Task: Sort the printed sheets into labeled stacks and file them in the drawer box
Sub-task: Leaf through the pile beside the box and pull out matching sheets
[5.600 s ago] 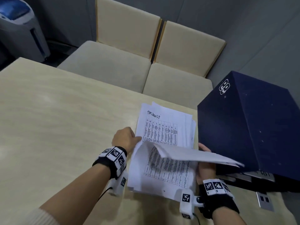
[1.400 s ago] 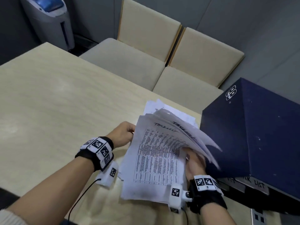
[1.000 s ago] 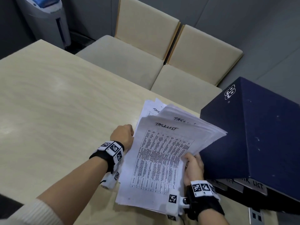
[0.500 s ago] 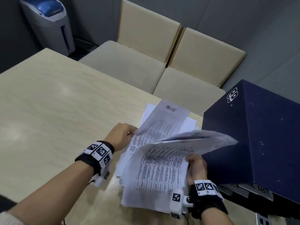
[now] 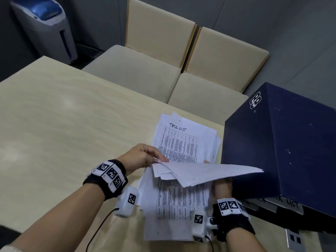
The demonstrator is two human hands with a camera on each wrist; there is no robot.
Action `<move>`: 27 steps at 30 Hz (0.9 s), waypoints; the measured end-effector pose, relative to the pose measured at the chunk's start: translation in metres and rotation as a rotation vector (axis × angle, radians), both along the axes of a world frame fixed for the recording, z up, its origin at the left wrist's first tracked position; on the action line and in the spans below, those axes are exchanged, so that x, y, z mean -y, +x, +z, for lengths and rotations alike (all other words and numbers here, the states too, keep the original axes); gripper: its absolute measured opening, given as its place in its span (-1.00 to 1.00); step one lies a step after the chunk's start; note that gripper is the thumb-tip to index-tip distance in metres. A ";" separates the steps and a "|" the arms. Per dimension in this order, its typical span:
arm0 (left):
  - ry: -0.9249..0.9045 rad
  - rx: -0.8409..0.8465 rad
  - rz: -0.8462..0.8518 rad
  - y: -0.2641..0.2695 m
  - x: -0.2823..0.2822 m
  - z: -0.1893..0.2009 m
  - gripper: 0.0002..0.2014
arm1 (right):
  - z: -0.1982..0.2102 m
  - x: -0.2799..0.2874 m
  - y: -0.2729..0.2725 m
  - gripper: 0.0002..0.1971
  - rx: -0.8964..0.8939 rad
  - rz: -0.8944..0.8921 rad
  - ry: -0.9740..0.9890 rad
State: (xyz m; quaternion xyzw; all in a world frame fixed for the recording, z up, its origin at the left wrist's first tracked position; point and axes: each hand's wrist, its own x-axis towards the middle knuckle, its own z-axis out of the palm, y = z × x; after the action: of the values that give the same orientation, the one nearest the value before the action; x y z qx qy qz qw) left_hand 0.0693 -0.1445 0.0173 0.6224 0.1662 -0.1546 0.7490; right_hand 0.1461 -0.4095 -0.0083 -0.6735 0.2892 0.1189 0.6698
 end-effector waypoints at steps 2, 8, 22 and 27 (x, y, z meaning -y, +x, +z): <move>0.135 -0.050 0.153 0.007 0.000 -0.007 -0.58 | -0.001 0.007 0.002 -0.66 -0.024 -0.037 0.013; 0.994 -0.244 0.037 0.022 0.000 -0.018 -0.94 | 0.013 -0.003 -0.001 -0.64 0.138 0.059 -0.189; 1.227 0.122 -0.083 0.015 -0.017 -0.009 -0.68 | 0.011 -0.006 -0.003 -0.81 0.069 0.021 -0.022; 0.604 0.141 0.011 0.003 -0.016 -0.023 -0.66 | 0.015 -0.011 -0.001 -0.87 0.070 0.027 0.035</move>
State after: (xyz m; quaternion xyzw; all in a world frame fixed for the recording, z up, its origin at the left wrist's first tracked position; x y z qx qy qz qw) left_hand 0.0725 -0.1281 -0.0057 0.8252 0.1556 -0.0503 0.5406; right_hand 0.1447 -0.3984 0.0064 -0.6693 0.2545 0.1095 0.6894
